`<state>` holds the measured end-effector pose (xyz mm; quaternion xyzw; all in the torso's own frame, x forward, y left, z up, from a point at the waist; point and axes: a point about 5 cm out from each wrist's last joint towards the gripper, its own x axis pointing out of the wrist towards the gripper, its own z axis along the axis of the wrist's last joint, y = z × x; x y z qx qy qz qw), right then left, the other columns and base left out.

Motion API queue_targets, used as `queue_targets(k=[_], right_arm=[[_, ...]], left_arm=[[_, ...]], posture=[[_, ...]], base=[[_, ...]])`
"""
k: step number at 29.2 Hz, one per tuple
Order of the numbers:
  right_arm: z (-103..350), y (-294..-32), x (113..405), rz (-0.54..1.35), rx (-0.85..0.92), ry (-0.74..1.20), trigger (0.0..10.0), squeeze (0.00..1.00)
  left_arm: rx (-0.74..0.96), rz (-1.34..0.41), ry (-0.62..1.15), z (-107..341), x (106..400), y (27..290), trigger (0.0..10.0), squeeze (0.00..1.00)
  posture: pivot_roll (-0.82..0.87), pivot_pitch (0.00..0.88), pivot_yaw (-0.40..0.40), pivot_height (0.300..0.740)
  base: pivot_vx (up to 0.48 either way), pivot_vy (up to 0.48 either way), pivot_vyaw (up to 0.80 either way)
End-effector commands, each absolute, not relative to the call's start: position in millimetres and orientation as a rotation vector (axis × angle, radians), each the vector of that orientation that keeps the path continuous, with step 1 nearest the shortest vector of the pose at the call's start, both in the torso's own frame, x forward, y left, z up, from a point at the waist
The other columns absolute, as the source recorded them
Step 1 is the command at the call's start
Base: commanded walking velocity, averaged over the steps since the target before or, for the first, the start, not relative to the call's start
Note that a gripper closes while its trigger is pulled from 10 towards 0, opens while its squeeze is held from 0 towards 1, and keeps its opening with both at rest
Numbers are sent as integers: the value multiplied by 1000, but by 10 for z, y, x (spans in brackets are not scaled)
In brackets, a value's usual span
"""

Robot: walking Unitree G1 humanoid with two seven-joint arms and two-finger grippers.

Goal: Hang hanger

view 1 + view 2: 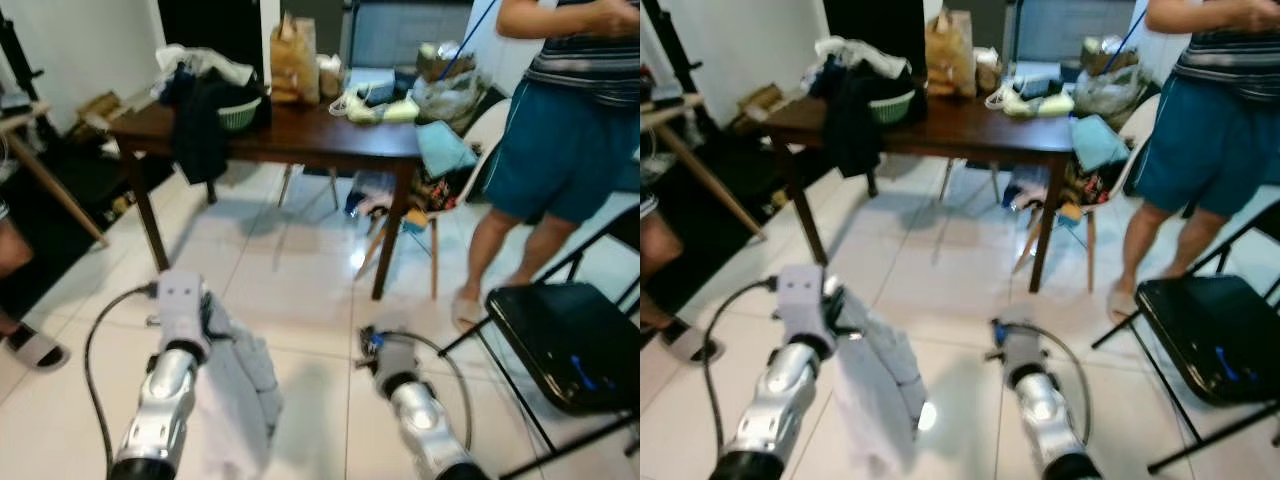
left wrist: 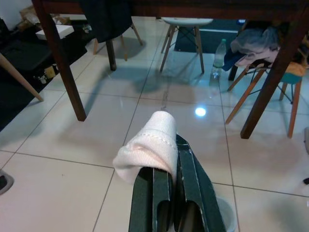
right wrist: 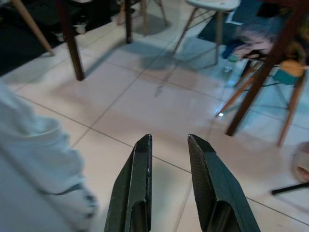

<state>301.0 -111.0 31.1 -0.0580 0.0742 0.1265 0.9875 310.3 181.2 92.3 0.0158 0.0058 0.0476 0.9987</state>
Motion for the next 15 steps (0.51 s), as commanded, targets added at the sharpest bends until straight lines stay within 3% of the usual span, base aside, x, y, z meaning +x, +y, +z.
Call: queue_targets(k=[1,13,15], right_arm=[[303,-1174,3011,252,-121,158,10000,0],[378,-1192,3076,246,-113,131,10000,0],[386,-1184,3086,249,-112,133,10000,0]], left_arm=[[69,105,9,949,3112,1847,10000,0],[48,112,-5,1000,3157,1819,10000,0],[69,93,-10,1038,3173,1763,10000,0]], posture=[[69,22,0,740],[73,14,-11,740],[76,11,-11,740]], base=[[368,0,0],[366,0,0],[366,0,-800]])
